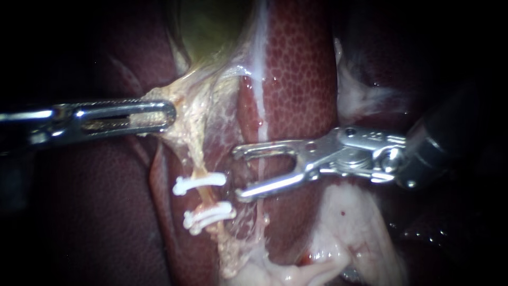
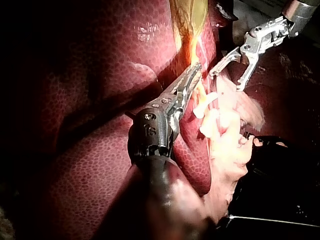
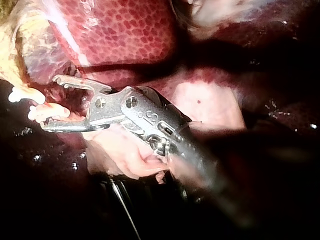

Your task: Going back third clip left tube

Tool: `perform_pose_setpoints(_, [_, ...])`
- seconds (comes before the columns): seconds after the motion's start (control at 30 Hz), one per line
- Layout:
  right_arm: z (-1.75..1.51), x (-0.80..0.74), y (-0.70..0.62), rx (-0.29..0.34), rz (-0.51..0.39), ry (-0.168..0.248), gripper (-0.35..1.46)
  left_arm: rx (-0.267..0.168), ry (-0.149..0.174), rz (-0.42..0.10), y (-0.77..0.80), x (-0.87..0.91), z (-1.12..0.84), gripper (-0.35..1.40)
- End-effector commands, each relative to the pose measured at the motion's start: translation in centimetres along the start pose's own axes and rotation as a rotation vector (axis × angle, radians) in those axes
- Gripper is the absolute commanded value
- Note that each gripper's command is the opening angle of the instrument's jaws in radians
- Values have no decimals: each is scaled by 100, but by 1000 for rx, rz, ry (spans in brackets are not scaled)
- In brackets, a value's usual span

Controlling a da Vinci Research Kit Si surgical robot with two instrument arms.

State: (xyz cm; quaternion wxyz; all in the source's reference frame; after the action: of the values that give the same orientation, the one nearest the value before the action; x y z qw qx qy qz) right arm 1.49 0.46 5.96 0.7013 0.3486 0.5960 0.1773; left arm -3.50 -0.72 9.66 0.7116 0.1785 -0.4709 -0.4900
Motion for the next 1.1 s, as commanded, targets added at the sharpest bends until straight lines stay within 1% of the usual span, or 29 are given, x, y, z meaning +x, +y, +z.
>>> perform_pose_setpoints(0.03, [-6, 4, -3, 0, -6, 1, 60, 1, 0, 0, 0, 0, 0, -35])
perform_pose_setpoints(0.23, [-45, 35, -22, -11, -37, 3, 60, 1, 0, 0, 1, 0, 1, -35])
perform_pose_setpoints(0.3, [-54, 42, -28, -8, -51, 3, 60, 1, 0, 0, 1, 0, 1, -35])
perform_pose_setpoints(0.43, [-63, 51, -37, -2, -59, 3, 60, 0, 0, 0, 1, 0, 2, -35])
perform_pose_setpoints(0.53, [-64, 52, -41, 1, -59, 3, 60, 0, -1, 1, 3, 1, 5, -35])
perform_pose_setpoints(0.67, [-65, 52, -43, 2, -60, 3, 60, -1, -2, 3, 8, 4, 10, -35])
perform_pose_setpoints(0.87, [-67, 51, -44, 3, -60, 2, 60, -5, -6, 9, 16, 14, 26, -35])
perform_pose_setpoints(1.0, [-67, 51, -45, 3, -60, 2, 60, -10, -13, 12, 17, 21, 39, -35])
perform_pose_setpoints(1.1, [-67, 51, -46, 3, -61, 2, 60, -8, -7, 13, 17, 23, 48, -35])
